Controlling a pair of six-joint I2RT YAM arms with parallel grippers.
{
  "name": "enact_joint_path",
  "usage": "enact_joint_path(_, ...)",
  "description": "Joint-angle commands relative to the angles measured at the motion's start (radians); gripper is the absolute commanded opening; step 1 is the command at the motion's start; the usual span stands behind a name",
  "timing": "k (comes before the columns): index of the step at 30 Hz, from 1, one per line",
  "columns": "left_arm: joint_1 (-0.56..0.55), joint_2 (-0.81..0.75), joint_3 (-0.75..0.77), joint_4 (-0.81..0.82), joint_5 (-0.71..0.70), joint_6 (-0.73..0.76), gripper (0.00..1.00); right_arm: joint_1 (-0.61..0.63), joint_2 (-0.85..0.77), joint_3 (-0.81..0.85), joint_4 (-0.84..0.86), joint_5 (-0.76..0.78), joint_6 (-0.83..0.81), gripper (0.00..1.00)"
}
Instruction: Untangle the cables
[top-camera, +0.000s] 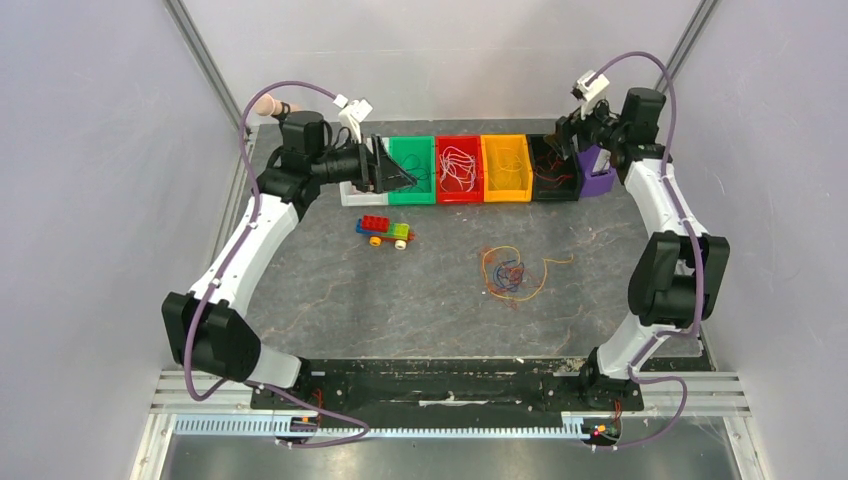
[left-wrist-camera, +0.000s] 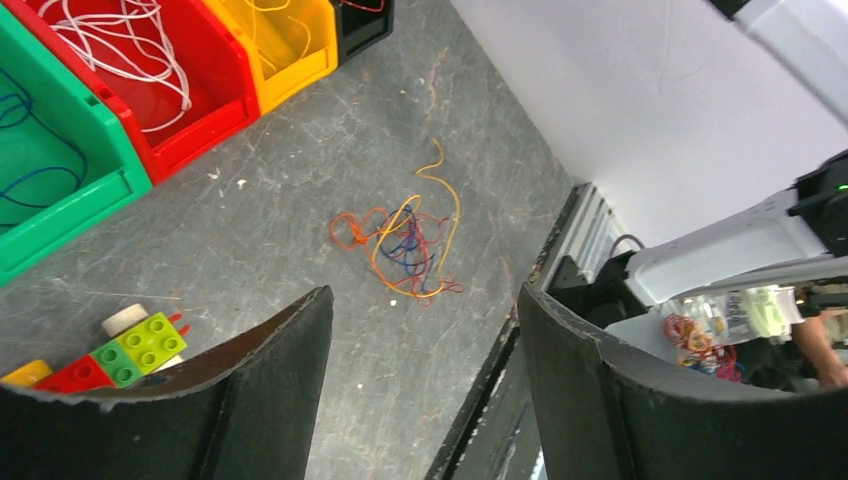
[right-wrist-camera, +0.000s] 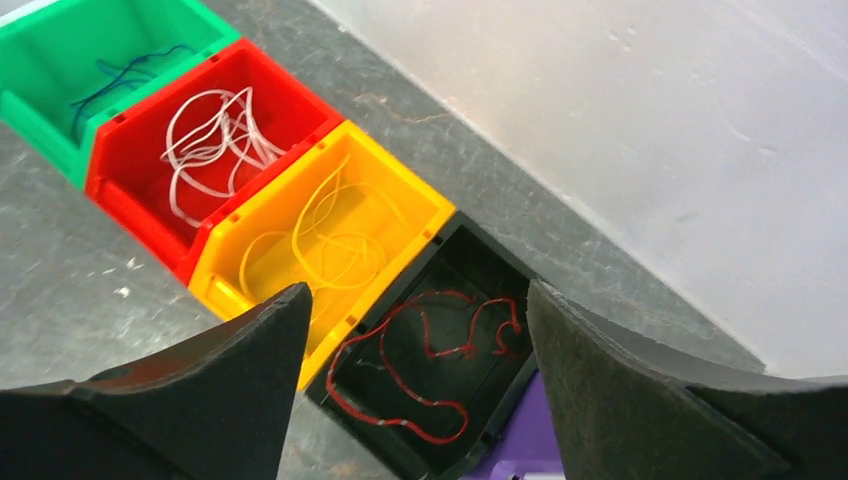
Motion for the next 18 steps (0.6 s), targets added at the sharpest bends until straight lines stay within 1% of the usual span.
enact_joint_path(1, -0.03, 0.037, 0.074, -0.132, -0.013, 0.231, 0.74, -0.006, -0.025, 0.035, -0.317, -0.025, -0.145, 0.78)
enact_joint_path(3, -0.041, 0.043, 0.072, -0.16, -0.009, 0.266, 0.73, -0.007, -0.015, 0.017, -0.377, 0.031, -0.223, 0.64)
enact_joint_path(5, -0.048, 0.042, 0.064, -0.162, -0.004, 0.276, 0.73, -0.006, 0.011, 0.012, -0.412, 0.081, -0.278, 0.55)
enact_joint_path(6, -0.05, 0.043, 0.063, -0.162, -0.004, 0.28, 0.73, -0.006, 0.032, 0.017, -0.416, 0.102, -0.287, 0.53)
enact_joint_path(8, -0.053, 0.045, 0.062, -0.162, -0.006, 0.285, 0.73, -0.007, 0.082, 0.05, -0.423, 0.118, -0.295, 0.53)
enact_joint_path(13, -0.054, 0.041, 0.056, -0.164, -0.015, 0.286, 0.73, -0.003, 0.192, 0.166, -0.465, 0.104, -0.31, 0.56)
enact_joint_path(15, -0.054, 0.032, 0.047, -0.166, -0.022, 0.291, 0.73, -0.003, 0.215, 0.199, -0.49, 0.1, -0.327, 0.57)
enact_joint_path(18, -0.054, 0.027, 0.035, -0.167, -0.029, 0.292, 0.73, -0.003, 0.227, 0.208, -0.511, 0.095, -0.355, 0.57)
